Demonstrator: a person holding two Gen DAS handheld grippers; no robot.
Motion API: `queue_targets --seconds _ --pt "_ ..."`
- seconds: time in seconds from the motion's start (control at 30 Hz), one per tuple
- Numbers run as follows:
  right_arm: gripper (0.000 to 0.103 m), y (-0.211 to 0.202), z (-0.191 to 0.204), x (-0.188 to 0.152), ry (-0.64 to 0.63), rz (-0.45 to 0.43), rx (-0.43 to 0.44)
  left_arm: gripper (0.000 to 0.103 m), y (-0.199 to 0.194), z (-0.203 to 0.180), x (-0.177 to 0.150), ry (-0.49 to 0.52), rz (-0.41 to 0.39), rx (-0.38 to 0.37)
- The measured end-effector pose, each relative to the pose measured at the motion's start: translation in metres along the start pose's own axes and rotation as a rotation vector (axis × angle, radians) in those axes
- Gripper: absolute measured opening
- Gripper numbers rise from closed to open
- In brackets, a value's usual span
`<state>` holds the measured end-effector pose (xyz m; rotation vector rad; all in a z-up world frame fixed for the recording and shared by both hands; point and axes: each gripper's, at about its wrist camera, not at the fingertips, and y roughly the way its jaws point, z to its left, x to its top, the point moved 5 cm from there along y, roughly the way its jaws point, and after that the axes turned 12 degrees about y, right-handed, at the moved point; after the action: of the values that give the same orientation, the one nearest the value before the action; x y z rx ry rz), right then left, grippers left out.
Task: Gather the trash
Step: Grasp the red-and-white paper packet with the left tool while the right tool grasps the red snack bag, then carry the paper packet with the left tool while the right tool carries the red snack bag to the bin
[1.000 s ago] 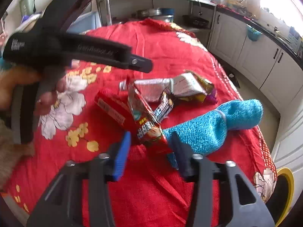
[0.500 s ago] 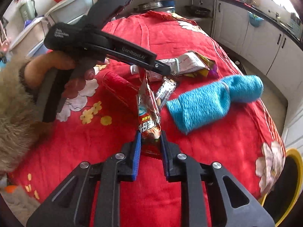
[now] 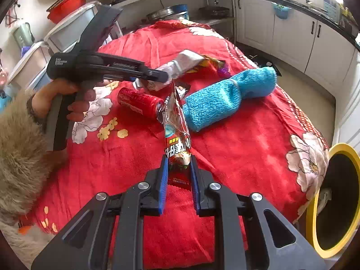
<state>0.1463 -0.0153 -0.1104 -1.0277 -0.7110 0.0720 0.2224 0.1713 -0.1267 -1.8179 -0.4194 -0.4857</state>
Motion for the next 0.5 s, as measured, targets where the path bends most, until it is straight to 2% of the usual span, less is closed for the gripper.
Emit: queue_targets --seconds 0.3,0.5 --pt "0.018 -0.029 -0.010 0.003 0.050 -0.067 0.004 0.021 -0.036 -0.008 0.003 -0.003 -0.095 0.065" --pt "0.018 -0.048 -0.018 0.008 0.075 -0.121 -0.002 0.021 -0.057 -0.031 0.008 0.020 -0.159 0.059"
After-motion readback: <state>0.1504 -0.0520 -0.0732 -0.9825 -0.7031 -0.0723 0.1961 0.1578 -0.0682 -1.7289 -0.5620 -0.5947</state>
